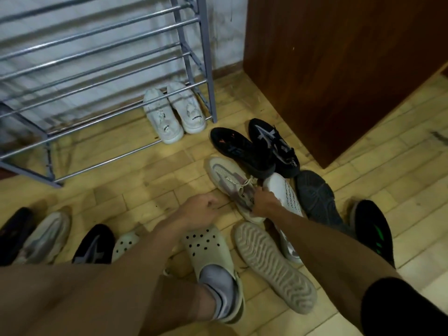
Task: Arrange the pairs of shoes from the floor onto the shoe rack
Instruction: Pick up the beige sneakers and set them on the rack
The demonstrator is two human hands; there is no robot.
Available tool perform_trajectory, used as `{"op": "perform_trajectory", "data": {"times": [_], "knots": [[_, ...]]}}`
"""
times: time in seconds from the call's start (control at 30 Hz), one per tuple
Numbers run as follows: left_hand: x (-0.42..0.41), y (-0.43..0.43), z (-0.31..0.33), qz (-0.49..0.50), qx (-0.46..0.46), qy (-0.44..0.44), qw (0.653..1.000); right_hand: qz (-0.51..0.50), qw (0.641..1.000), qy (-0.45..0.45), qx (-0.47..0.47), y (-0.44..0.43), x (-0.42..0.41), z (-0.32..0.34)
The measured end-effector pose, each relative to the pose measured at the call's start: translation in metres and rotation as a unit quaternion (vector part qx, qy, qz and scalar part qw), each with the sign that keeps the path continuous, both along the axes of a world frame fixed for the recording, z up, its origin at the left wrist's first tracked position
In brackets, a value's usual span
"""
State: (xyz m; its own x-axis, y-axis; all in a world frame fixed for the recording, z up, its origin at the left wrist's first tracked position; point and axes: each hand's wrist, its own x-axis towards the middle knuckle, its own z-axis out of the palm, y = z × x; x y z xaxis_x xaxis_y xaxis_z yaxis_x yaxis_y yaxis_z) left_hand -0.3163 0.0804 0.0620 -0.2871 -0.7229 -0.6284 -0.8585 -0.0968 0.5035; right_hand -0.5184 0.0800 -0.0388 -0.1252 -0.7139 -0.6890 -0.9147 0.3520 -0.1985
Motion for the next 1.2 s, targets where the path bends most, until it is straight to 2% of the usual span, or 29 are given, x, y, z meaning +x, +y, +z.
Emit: {"op": "perform_trajectory", "data": {"times": [0.23, 0.37, 0.43, 0.53, 0.63, 0.73, 0.87, 0.97, 1.03, 1.1, 1.2], "knots": [[-0.016, -0.013, 0.005, 0.044, -0.016, 0.039, 0.998, -0.016, 0.999, 0.024, 0.024, -0.014, -0.002, 0.001], [-0.018, -0.015, 0.011, 0.118, -0.065, 0.009, 0.991, 0.041, 0.998, 0.024, -0.032, -0.02, -0.006, 0.018], [-0.015, -0.014, 0.018, 0.14, -0.056, -0.011, 0.988, 0.077, 0.994, 0.046, -0.067, -0.026, -0.007, 0.036], [-0.008, -0.02, 0.032, 0.168, -0.045, -0.01, 0.985, 0.075, 0.99, 0.036, -0.11, -0.036, -0.009, 0.07], [-0.001, -0.032, 0.061, 0.202, -0.057, 0.007, 0.978, 0.052, 0.984, -0.024, -0.167, -0.046, -0.008, 0.114], [0.006, -0.038, 0.105, 0.226, -0.085, 0.044, 0.969, 0.033, 0.965, -0.131, -0.226, -0.059, 0.002, 0.165], [0.026, -0.042, 0.176, 0.24, -0.133, 0.118, 0.954, 0.032, 0.91, -0.277, -0.306, -0.07, 0.036, 0.243], [0.056, -0.035, 0.231, 0.254, -0.189, 0.174, 0.933, 0.033, 0.864, -0.379, -0.33, -0.071, 0.074, 0.303], [0.078, -0.025, 0.264, 0.274, -0.223, 0.223, 0.909, 0.055, 0.84, -0.415, -0.345, -0.068, 0.101, 0.34], [0.102, -0.012, 0.292, 0.298, -0.277, 0.23, 0.884, 0.081, 0.825, -0.433, -0.353, -0.063, 0.129, 0.373], [0.143, 0.009, 0.323, 0.328, -0.33, 0.222, 0.857, 0.121, 0.824, -0.44, -0.335, -0.055, 0.172, 0.409]]}}
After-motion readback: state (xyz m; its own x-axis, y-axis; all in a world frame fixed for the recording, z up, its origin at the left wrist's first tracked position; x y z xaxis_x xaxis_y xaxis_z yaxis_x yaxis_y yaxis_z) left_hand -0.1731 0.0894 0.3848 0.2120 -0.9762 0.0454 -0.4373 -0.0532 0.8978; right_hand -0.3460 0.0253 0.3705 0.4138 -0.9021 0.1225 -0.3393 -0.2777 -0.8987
